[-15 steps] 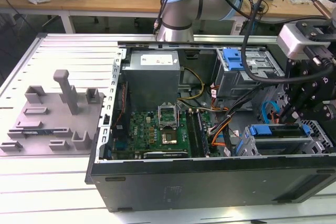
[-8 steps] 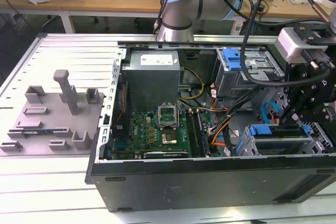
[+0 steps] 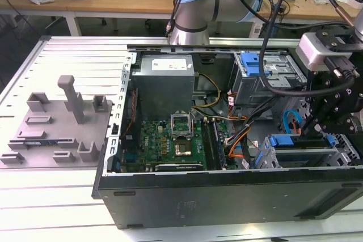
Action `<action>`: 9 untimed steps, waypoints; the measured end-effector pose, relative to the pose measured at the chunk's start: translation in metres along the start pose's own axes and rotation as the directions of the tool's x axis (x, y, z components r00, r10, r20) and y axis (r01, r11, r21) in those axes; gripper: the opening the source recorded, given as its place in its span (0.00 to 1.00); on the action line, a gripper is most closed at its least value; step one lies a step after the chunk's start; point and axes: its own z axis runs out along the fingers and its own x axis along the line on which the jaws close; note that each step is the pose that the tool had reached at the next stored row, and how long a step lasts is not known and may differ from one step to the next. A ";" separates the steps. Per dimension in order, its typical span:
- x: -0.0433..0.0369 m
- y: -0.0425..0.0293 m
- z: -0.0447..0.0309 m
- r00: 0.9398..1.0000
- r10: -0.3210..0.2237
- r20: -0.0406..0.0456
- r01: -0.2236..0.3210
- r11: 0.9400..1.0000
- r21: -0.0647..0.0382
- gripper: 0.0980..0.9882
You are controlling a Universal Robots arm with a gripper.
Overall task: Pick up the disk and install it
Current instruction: 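Insert the second disk wire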
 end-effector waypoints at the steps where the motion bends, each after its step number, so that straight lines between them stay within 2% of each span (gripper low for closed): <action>1: 0.0000 0.0000 0.0004 1.000 0.000 0.000 0.000 1.000 0.000 0.07; 9: 0.0000 -0.0005 0.0015 1.000 0.000 -0.001 0.000 1.000 0.000 0.07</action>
